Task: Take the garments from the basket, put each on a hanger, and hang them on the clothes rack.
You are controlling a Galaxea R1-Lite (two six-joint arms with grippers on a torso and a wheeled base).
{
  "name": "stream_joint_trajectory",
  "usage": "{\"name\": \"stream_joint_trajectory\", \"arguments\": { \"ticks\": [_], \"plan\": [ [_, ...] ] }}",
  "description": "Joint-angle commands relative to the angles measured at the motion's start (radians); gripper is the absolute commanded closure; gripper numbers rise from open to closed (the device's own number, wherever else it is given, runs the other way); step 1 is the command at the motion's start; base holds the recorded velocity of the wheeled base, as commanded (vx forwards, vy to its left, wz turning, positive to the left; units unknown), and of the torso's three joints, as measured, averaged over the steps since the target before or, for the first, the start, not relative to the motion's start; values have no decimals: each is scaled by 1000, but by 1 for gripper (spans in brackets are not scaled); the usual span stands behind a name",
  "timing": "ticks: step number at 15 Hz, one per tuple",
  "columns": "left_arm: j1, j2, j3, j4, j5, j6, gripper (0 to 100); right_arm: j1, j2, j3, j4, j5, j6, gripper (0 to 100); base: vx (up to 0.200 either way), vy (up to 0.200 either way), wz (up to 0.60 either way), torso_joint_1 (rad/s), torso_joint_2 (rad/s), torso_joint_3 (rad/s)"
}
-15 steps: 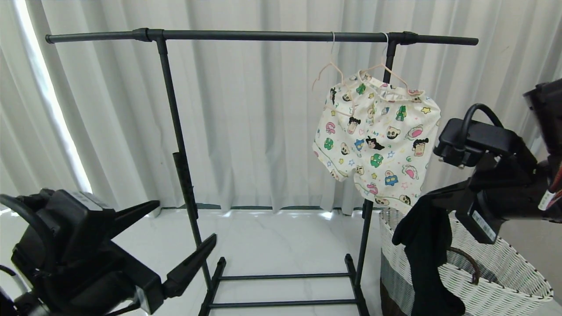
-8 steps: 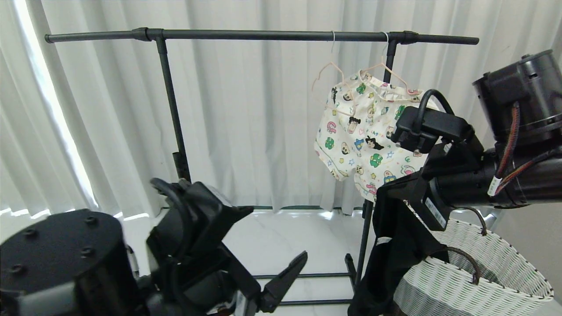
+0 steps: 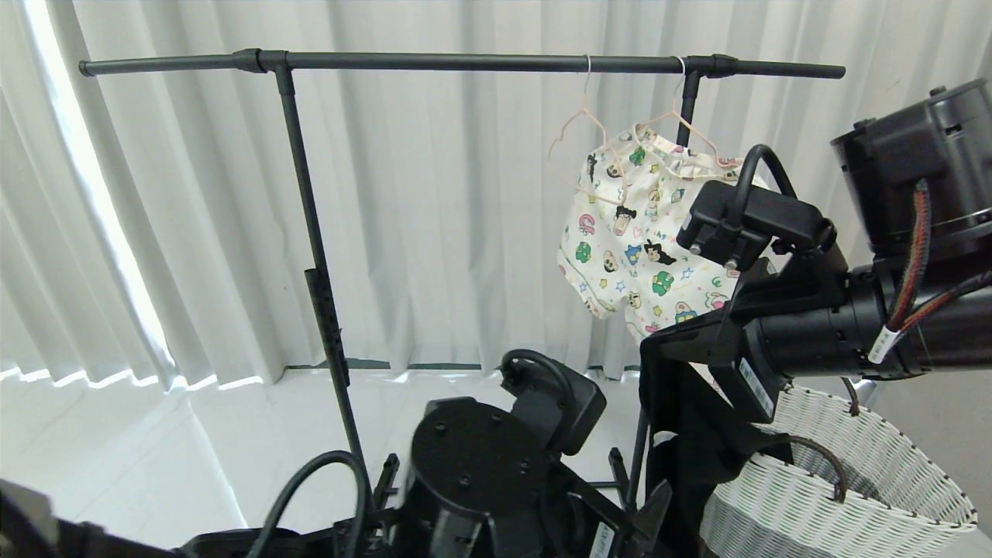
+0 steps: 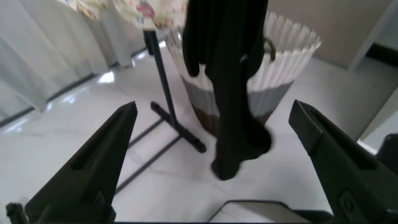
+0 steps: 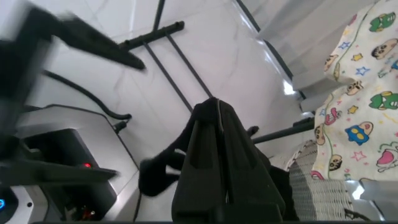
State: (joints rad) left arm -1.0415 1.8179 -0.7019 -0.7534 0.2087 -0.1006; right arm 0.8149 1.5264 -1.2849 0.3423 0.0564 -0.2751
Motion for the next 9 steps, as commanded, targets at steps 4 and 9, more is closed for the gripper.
{"name": "stream_joint_trajectory", "arguments": {
  "ticks": [4, 9],
  "plan": [
    [55, 222, -80, -1, 4, -83, 0, 1, -3, -2, -2, 23, 24, 100, 0, 0, 0, 0, 0, 0],
    [107, 256, -57, -1, 44, -91, 0, 1, 6, -7, -2, 56, 22, 100, 0, 0, 0, 0, 0, 0]
  ]
}}
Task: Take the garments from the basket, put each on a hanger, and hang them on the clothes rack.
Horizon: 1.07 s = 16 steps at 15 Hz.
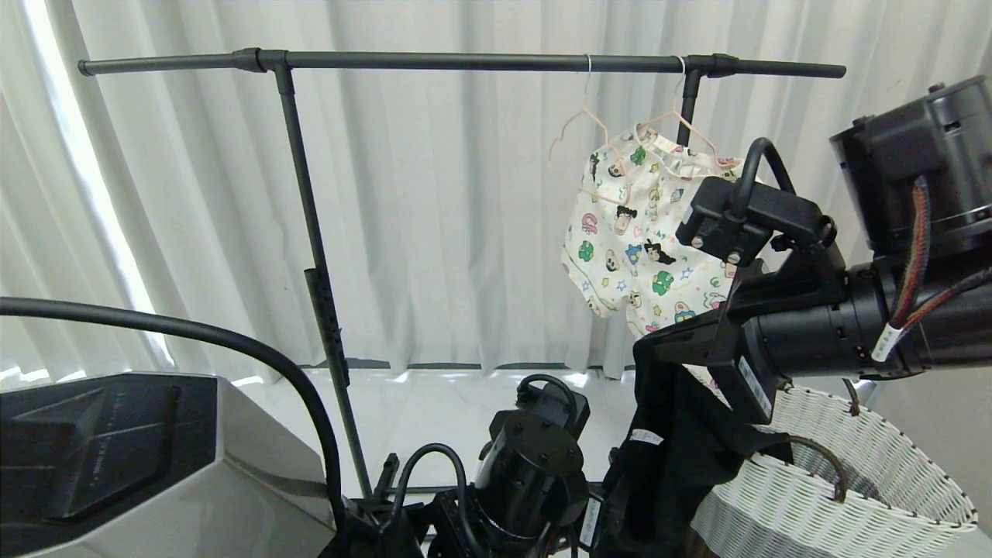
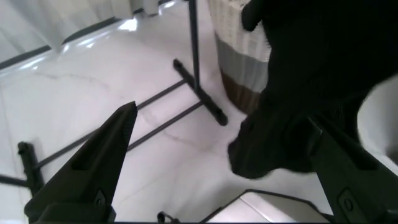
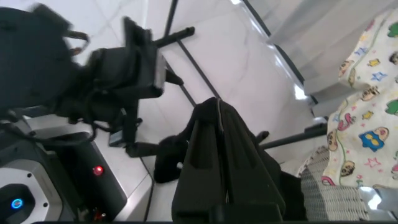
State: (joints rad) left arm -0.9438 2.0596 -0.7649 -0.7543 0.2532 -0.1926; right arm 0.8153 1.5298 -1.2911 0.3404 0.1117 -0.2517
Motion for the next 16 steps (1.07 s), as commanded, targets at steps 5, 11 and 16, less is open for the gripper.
{"name": "stream_joint_trajectory", "arguments": {
  "ticks": [5, 11, 16],
  "plan": [
    [11, 16, 15, 0, -28, -4, 0, 4, -5, -17, 2, 34, -1, 100, 0, 0, 0, 0, 0, 0],
    [11, 8, 16, -43, -92, -2, 0, 54, -22, -17, 3, 36, -1, 100, 0, 0, 0, 0, 0, 0],
    [11, 4, 21, -43, -43, -2, 100, 28, -26, -4, 6, 20, 0, 100, 0, 0, 0, 0, 0, 0]
  ]
}}
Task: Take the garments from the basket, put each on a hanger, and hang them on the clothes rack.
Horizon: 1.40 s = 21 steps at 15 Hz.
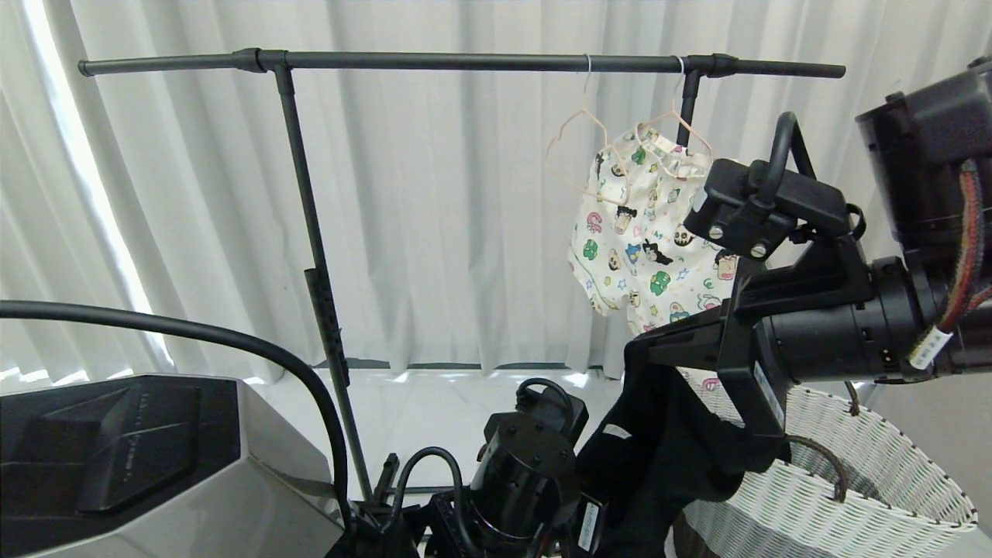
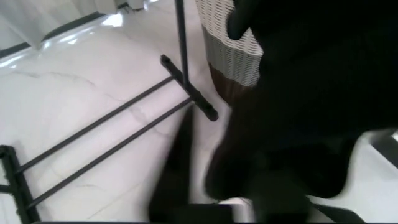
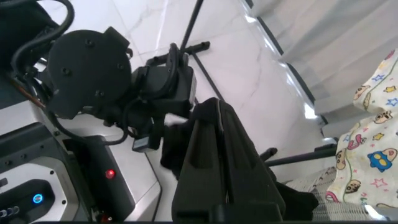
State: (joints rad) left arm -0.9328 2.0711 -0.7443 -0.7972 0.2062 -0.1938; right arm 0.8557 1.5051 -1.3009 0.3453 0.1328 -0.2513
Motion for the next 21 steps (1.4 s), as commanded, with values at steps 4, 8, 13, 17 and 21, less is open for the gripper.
{"name": "stream_joint_trajectory", "arguments": {
  "ticks": [4, 8, 13, 17, 21],
  "plan": [
    [45, -143, 111, 0, 94, 2, 100, -32, 32, 38, -14, -13, 46, 100, 0, 0, 0, 0, 0, 0],
    [203, -413, 198, 52, -25, 97, 100, -4, 87, 12, -164, -15, 44, 100, 0, 0, 0, 0, 0, 0],
    [261, -663, -66, 495, -142, 189, 100, 9, 95, -66, -163, -48, 44, 100, 0, 0, 0, 0, 0, 0],
    [223, -680, -340, 803, -185, 292, 100, -15, -28, -18, -106, -154, 46, 100, 0, 0, 0, 0, 0, 0],
    [219, -585, -569, 805, -185, 392, 100, -96, -141, -49, -25, -154, 44, 100, 0, 0, 0, 0, 0, 0]
  ]
}}
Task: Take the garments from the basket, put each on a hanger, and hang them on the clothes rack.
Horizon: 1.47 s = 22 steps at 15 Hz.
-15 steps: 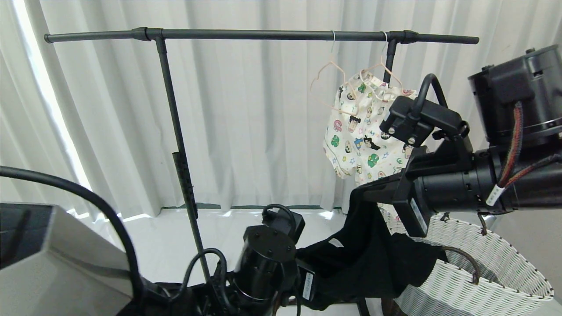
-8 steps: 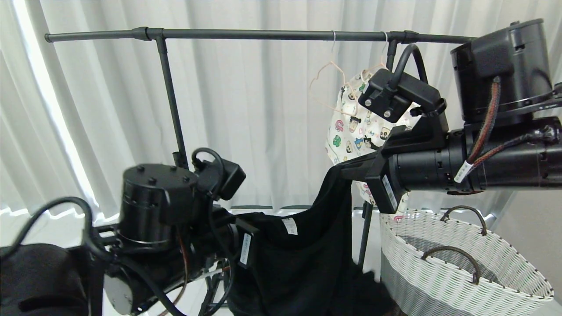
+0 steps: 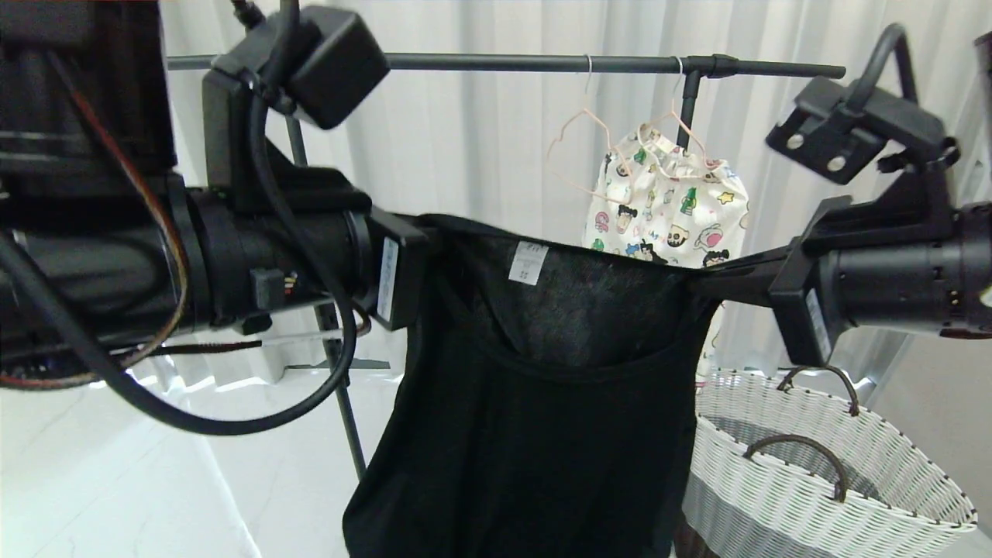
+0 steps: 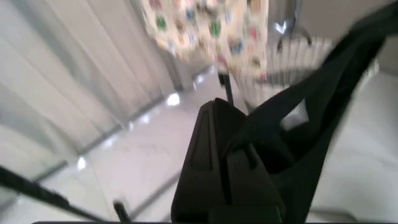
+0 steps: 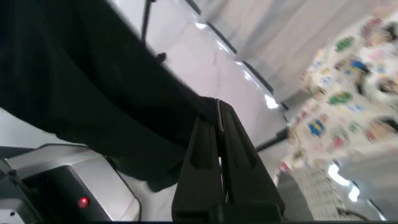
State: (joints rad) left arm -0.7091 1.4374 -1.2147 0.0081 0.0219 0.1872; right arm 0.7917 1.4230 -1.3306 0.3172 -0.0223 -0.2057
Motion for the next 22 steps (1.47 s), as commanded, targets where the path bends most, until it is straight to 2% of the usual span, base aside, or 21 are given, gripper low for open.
{"name": "stream_joint_trajectory", "arguments": {
  "ticks": [1, 2, 5, 7, 10, 12, 13, 16, 20, 22],
  "plan": [
    [-12, 64, -151, 4, 0, 24, 100, -54, -58, -68, 6, 1, -1, 100, 0, 0, 0, 0, 0, 0],
    [-12, 69, -172, 4, 0, 55, 100, -68, -42, -125, 23, 2, -3, 100, 0, 0, 0, 0, 0, 0],
    [-12, 58, -144, 4, 1, 158, 100, -74, 11, -282, 88, 5, -3, 100, 0, 0, 0, 0, 0, 0],
    [-12, 60, -143, 4, 0, 181, 100, -72, 14, -288, 92, 5, -6, 100, 0, 0, 0, 0, 0, 0],
    [-7, 69, -135, 3, -7, 278, 100, -72, -21, -282, 163, 7, -6, 100, 0, 0, 0, 0, 0, 0],
    [-7, 97, -149, -3, -16, 301, 100, -72, -73, -272, 258, 42, -6, 100, 0, 0, 0, 0, 0, 0],
    [-9, 120, -166, -19, -22, 307, 100, -71, -107, -268, 304, 94, -6, 100, 0, 0, 0, 0, 0, 0],
    [-16, 184, -177, -178, -109, 322, 100, -32, -139, -272, 379, 188, -6, 100, 0, 0, 0, 0, 0, 0],
    [-16, 221, -177, -198, -128, 317, 100, 63, -141, -274, 427, 206, -6, 100, 0, 0, 0, 0, 0, 0],
    [-16, 221, -174, -198, -129, 316, 100, 77, -138, -271, 433, 205, -6, 100, 0, 0, 0, 0, 0, 0]
  ]
}}
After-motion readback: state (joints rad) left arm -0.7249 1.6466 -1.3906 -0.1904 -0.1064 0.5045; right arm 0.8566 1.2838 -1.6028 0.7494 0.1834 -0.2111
